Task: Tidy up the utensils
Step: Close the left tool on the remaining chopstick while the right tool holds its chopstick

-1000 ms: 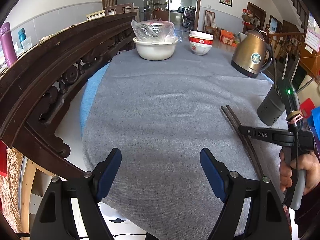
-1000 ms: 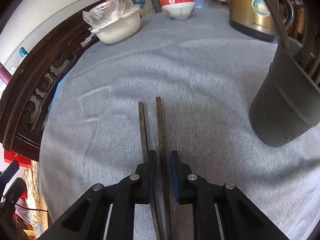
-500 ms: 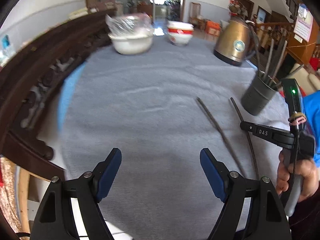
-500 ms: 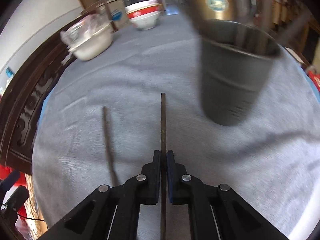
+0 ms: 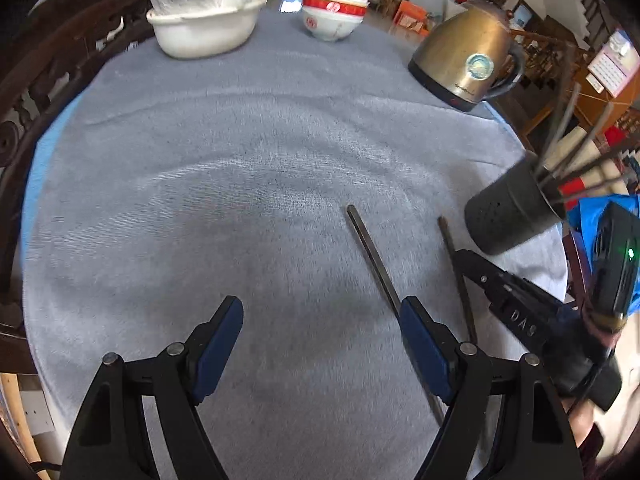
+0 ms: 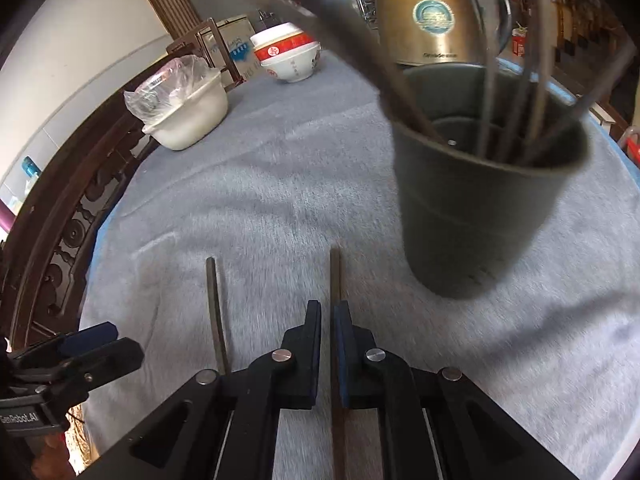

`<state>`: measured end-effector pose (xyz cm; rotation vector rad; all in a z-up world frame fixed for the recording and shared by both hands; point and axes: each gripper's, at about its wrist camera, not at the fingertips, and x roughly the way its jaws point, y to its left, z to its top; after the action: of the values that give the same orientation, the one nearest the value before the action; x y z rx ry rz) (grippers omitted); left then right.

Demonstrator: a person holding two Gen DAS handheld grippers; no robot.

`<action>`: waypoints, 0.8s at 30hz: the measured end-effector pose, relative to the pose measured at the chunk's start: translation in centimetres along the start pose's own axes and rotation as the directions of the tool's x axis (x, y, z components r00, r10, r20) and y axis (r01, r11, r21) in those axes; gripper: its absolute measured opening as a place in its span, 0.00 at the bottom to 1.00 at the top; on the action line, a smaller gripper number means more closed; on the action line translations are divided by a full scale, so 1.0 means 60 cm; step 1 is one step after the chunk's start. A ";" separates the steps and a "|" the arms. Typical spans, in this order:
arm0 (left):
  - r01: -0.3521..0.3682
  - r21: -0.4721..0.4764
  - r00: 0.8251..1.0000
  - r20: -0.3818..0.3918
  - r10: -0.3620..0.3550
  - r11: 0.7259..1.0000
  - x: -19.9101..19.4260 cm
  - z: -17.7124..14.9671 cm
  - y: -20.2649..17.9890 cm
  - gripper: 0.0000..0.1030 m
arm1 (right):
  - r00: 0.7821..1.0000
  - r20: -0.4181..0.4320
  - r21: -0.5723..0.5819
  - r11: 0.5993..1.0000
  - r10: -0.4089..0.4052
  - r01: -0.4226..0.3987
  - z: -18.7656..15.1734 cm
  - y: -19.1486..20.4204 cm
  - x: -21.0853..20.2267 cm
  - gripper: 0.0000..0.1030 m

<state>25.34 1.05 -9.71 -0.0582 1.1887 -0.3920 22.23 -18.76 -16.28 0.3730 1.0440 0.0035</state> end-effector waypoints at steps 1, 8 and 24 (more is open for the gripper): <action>0.002 -0.008 1.000 -0.007 -0.002 1.000 0.006 0.004 0.001 0.79 | 1.000 -0.007 0.000 1.000 -0.018 0.018 0.003 0.001 0.010 0.09; 0.031 -0.048 0.998 -0.052 -0.034 0.998 0.034 0.028 -0.004 0.59 | 1.000 0.023 -0.028 1.000 -0.005 0.006 -0.013 -0.013 0.007 0.07; 0.040 -0.146 0.989 -0.132 -0.060 0.988 0.098 0.070 -0.036 0.59 | 0.953 0.218 -0.012 0.977 0.211 -0.213 -0.059 -0.053 -0.180 0.06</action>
<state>30.42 -3.56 -12.81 -0.1883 1.3516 -0.3588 13.21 -22.63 -9.74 0.4839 0.7836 0.1462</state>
